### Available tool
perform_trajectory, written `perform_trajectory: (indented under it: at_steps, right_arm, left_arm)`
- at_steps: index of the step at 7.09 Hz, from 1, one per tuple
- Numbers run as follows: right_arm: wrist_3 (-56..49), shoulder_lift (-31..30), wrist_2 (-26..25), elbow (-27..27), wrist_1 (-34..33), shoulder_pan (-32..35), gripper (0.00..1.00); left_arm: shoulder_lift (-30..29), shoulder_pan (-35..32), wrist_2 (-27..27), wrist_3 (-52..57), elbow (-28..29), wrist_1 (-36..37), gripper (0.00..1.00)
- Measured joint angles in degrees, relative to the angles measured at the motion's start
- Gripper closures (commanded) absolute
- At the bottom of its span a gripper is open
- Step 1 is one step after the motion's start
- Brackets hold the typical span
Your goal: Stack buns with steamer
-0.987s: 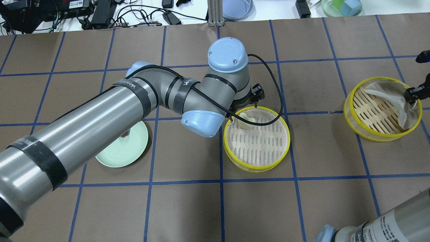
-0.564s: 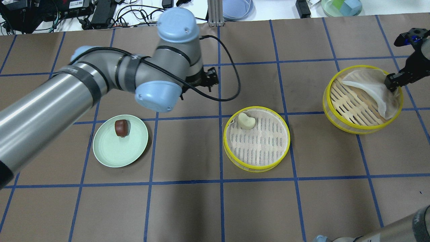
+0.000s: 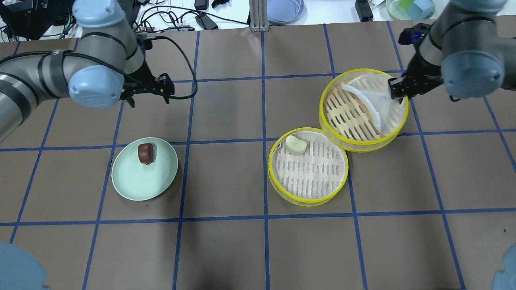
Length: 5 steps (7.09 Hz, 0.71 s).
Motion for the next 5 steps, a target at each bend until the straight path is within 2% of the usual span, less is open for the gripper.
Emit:
perform_trajectory:
  at_steps: [2,5]
  right_arm:
    - [9.54,0.04,-0.35,0.52,0.96,7.74,1.00]
    - [7.56,-0.60,-2.51,3.17,5.46,9.63,1.00]
  left_arm:
    - [-0.48,4.68,-0.28,4.12,-0.91,-0.93,0.00]
    - [-1.26,7.69,-0.29,6.79,-1.97,-1.45,0.00]
